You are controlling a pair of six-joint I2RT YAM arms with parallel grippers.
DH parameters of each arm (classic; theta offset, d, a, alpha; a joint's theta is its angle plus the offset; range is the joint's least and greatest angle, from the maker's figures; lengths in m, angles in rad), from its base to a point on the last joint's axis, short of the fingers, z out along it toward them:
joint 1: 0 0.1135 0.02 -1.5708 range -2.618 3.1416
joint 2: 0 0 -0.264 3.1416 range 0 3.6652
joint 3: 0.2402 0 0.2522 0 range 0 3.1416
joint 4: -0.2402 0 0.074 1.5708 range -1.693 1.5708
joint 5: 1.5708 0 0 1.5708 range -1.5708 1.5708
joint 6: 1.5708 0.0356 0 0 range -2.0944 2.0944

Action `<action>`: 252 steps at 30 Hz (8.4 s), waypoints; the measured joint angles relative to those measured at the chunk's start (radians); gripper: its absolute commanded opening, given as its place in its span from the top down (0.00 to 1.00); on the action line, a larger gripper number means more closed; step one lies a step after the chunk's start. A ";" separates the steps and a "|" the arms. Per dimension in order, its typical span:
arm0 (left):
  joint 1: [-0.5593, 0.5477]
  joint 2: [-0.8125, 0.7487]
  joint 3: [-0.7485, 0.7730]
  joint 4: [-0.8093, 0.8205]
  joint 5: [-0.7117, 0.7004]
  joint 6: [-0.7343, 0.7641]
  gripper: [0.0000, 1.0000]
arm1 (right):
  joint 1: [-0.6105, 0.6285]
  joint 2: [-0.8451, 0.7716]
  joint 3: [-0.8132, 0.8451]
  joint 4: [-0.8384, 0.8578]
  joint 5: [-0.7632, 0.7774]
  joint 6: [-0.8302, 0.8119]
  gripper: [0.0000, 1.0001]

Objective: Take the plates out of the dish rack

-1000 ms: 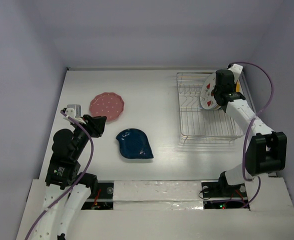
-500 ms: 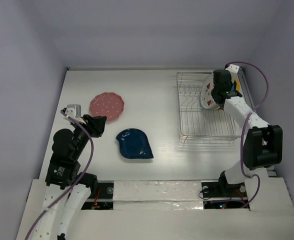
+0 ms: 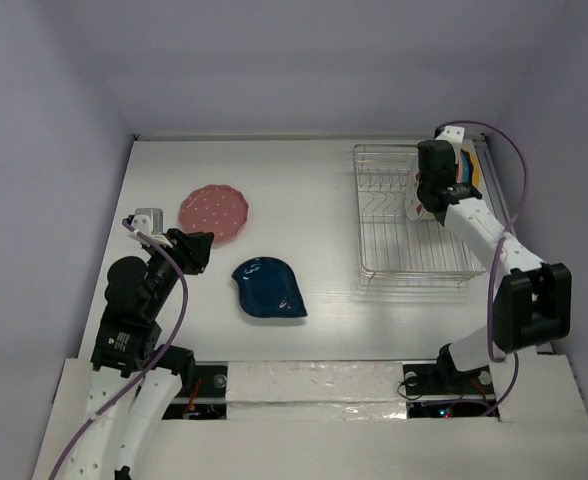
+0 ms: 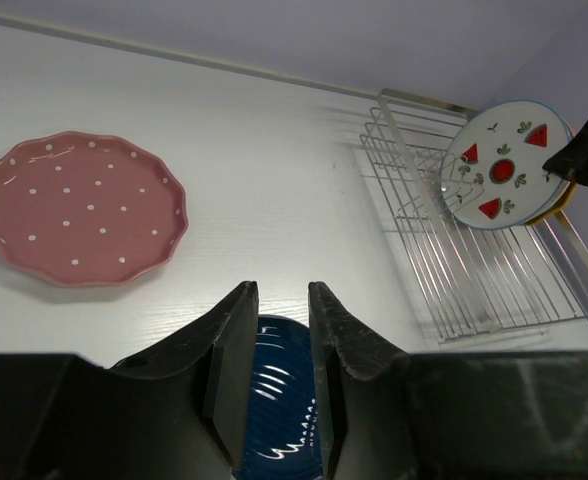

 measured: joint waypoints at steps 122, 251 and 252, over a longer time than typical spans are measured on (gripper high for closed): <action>-0.031 -0.035 0.000 0.000 0.008 0.000 0.67 | -0.122 0.031 0.082 -0.073 0.022 0.141 0.74; -0.031 -0.027 0.000 0.000 0.004 -0.003 0.66 | 0.235 0.240 0.126 0.286 -0.502 0.547 1.00; -0.031 -0.027 0.000 0.000 0.004 -0.003 0.66 | 0.235 0.249 0.126 0.295 -0.502 0.555 1.00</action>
